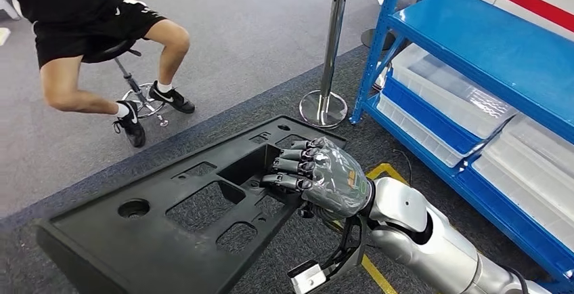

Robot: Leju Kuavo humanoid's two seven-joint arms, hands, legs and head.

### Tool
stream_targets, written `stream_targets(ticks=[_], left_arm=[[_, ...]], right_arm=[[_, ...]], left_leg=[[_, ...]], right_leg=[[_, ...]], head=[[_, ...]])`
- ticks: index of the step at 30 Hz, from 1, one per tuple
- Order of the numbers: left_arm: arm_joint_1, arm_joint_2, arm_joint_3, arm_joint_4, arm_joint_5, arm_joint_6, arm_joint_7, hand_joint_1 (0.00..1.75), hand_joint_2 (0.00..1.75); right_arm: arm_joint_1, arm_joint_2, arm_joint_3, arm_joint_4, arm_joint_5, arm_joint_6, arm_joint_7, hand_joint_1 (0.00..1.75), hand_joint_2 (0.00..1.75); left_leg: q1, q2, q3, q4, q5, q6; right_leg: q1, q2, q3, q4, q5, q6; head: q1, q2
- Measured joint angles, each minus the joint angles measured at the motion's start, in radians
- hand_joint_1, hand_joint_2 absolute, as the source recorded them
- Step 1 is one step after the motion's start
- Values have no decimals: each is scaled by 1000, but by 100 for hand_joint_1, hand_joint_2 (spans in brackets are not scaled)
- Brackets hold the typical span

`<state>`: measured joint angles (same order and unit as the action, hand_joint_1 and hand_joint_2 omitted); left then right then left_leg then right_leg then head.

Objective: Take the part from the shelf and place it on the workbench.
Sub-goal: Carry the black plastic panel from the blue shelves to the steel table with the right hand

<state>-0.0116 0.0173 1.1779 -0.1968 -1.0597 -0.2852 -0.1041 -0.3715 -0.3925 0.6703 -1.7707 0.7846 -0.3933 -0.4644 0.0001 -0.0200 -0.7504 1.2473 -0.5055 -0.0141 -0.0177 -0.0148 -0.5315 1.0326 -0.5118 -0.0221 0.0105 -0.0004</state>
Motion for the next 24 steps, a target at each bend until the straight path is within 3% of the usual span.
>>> stream_targets(ticks=[1,2,3,5,7,8,10,11,12,14,15,16,17,18,19,21,23,24], left_arm=[[0,0,1,0,1,1,1,0,0],[1,-1,2,0,1,3,2,0,0],[2,-1,3,0,2,6,3,0,0],[5,-1,5,0,2,13,4,0,0],[6,2,7,0,1,19,2,0,0],[7,4,7,-1,-1,21,2,0,0],[9,8,7,-1,-6,23,1,0,0],[11,9,7,-1,-8,23,0,0,0],[11,11,7,-1,-9,22,0,0,0],[9,11,8,-1,-8,19,-1,0,0],[7,11,8,-1,-8,17,-1,0,0],[6,11,8,-1,-8,15,-1,0,0],[6,11,8,-1,-8,13,-1,0,0],[6,10,8,-1,-8,12,-1,0,0],[6,10,8,-1,-9,12,-1,0,0],[6,11,8,-1,-9,11,-1,0,0],[6,13,9,-1,-11,10,0,0,0],[7,14,9,-1,-13,9,0,0,0]], right_arm=[[2,0,0,0,2,0,1,175,175],[3,0,0,1,4,0,2,175,175],[4,0,0,1,6,-1,3,175,175],[4,0,1,1,11,-2,6,175,175],[6,0,2,1,16,-3,9,175,175],[8,0,3,1,19,-4,10,175,175],[9,4,7,1,22,-5,12,175,175],[8,6,9,1,22,-6,12,175,175],[6,8,12,2,22,-6,13,175,175],[0,13,21,7,23,-5,17,175,175],[-4,17,27,11,24,-4,21,175,175],[-8,22,34,16,26,-2,27,175,175],[-12,26,42,22,28,0,33,175,175],[-18,30,48,27,30,1,38,175,175],[-25,33,52,32,31,2,42,175,175],[-39,38,60,38,33,4,48,175,175],[-50,42,67,43,34,6,56,175,175],[-55,43,70,44,35,7,60,175,175]], left_leg=[[2,9,-19,50,-17,-3],[3,13,-20,66,-16,-3],[3,16,-2,44,3,-1],[-5,44,81,-92,53,15],[-21,83,142,-200,74,39],[-28,93,150,-220,71,49],[-30,76,154,-240,79,66],[-27,64,162,-256,84,70],[-23,53,171,-272,92,75],[-18,30,180,-288,103,78],[-17,18,177,-287,105,80],[-16,3,174,-284,106,80],[-15,-12,171,-279,105,79],[-14,-28,169,-272,104,77],[-11,-43,166,-262,101,73],[-7,-71,153,-233,91,60],[-5,-95,131,-210,87,46],[-3,-107,122,-206,89,40]], right_leg=[[3,-16,-2,0,1,-1],[5,-31,-3,1,1,-1],[7,-46,-3,1,1,-1],[11,-73,-2,1,0,-1],[13,-97,-1,-2,0,3],[13,-108,-1,-3,0,6],[13,-127,6,-11,-1,16],[12,-116,9,-9,-7,20],[11,-91,5,9,-21,24],[7,-21,-39,111,-78,28],[5,-1,-74,181,-109,29],[4,8,-104,238,-128,32],[2,11,-119,262,-125,34],[-1,12,-117,251,-104,37],[-4,17,-96,202,-65,41],[-13,59,-44,80,-8,48],[-15,92,-27,27,2,46],[-11,90,-30,25,0,41]], head=[[0,0],[0,0],[0,0],[0,0],[0,0],[0,0],[-1,0],[0,0],[0,0],[1,0],[1,0],[1,0],[1,0],[1,0],[1,0],[1,0],[1,0],[1,0]])
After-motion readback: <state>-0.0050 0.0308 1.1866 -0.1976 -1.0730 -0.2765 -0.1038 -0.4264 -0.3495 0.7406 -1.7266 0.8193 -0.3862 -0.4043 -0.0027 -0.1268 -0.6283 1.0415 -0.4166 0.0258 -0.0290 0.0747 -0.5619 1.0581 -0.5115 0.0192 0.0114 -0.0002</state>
